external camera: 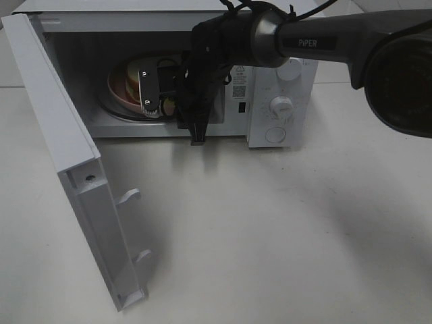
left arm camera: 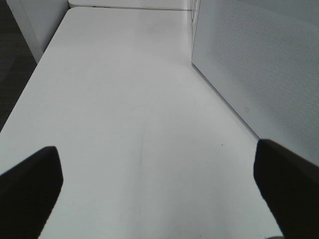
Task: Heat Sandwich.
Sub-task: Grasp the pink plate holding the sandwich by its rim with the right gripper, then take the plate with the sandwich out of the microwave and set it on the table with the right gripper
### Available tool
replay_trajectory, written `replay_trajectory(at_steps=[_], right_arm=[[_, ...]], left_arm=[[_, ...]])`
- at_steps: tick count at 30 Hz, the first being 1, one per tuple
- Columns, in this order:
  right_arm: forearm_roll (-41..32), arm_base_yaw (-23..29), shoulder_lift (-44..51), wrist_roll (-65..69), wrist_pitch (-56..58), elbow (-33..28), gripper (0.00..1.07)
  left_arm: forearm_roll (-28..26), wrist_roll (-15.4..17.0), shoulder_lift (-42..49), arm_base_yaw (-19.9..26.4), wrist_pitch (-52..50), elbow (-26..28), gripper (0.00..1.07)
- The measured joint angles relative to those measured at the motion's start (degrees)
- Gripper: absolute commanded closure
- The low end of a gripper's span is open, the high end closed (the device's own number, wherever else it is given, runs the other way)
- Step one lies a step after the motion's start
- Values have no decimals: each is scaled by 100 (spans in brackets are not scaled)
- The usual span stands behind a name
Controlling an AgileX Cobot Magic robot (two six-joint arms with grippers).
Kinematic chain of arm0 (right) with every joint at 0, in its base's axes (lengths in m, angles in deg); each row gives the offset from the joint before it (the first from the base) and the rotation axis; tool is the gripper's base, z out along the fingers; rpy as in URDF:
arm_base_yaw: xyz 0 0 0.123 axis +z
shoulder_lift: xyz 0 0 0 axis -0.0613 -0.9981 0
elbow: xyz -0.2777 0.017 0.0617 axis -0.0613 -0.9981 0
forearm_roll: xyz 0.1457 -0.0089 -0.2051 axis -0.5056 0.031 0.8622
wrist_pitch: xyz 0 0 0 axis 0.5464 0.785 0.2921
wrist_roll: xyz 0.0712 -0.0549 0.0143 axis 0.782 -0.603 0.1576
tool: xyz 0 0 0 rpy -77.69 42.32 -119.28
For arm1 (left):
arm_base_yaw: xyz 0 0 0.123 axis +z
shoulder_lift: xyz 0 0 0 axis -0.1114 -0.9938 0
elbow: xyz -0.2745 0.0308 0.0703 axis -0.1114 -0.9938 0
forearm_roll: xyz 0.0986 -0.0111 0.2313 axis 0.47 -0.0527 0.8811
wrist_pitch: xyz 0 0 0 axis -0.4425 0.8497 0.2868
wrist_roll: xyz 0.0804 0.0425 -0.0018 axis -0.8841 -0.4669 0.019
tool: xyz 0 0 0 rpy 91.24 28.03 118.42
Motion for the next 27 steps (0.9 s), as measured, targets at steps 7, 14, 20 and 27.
replay_trajectory(at_steps=[7,14,20,27], right_arm=[[-29,74,74,-11,92,6,107],[-155,74,138,-17,229,6,107],[-172,74,246,-235,298,-172,107],[-390,69,493,-1049,304,-561,107]], left_arm=[[0,0,0,0,0,0,7],[0,0,0,0,0,0,7],[0,0,0,0,0,0,7],[0,0,0,0,0,0,7]])
